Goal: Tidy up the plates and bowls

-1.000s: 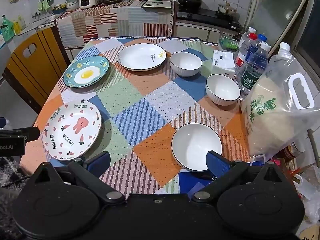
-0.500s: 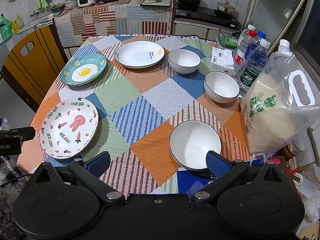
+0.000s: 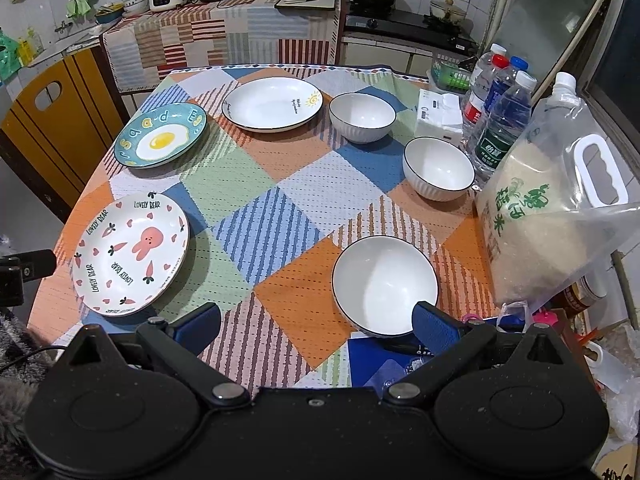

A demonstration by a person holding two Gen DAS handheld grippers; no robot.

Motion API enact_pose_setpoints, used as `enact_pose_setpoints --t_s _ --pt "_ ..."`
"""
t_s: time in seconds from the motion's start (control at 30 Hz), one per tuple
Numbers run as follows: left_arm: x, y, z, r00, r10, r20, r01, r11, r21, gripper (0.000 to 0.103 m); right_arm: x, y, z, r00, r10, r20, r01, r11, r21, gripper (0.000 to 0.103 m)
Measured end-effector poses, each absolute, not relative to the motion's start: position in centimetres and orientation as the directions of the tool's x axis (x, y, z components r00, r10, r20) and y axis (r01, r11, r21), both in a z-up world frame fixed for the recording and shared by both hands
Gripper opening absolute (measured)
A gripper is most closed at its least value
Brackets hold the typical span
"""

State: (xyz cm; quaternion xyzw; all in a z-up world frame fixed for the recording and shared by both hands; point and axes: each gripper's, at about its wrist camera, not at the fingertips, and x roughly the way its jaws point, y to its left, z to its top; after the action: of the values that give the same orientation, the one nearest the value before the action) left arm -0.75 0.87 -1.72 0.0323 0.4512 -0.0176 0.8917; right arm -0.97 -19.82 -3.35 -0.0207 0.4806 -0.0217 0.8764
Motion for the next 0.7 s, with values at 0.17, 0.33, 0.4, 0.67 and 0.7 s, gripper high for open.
enact_pose_setpoints --t_s 0.17,0.33,0.4,0.67,0.7 --pt "-0.79 0.93 -1.72 0.595 0.000 -0.804 0.059 0.997 0.044 0.101 -0.86 -19.74 -3.41 0.535 -0.061 -0.842 0.014 0.998 -0.063 0.103" --pt "-0.86 0.93 -1.68 0.594 -0.007 -0.804 0.066 0.997 0.040 0.101 -0.83 -19.78 -3.47 0.534 -0.065 -0.843 0.013 0.998 -0.069 0.103" --pt "-0.87 0.94 -1.66 0.594 -0.009 -0.804 0.068 0.997 0.038 0.101 -0.83 -19.82 -3.49 0.534 -0.067 -0.843 0.013 0.997 -0.071 0.103" --pt "-0.86 0.89 -1.69 0.593 -0.011 -0.805 0.069 0.997 0.038 0.101 -0.78 -19.83 -3.57 0.533 -0.076 -0.843 0.016 0.997 -0.080 0.103" --pt "-0.87 0.88 -1.69 0.593 -0.010 -0.805 0.068 0.997 0.038 0.101 -0.78 -19.87 -3.57 0.533 -0.077 -0.843 0.016 0.997 -0.080 0.103"
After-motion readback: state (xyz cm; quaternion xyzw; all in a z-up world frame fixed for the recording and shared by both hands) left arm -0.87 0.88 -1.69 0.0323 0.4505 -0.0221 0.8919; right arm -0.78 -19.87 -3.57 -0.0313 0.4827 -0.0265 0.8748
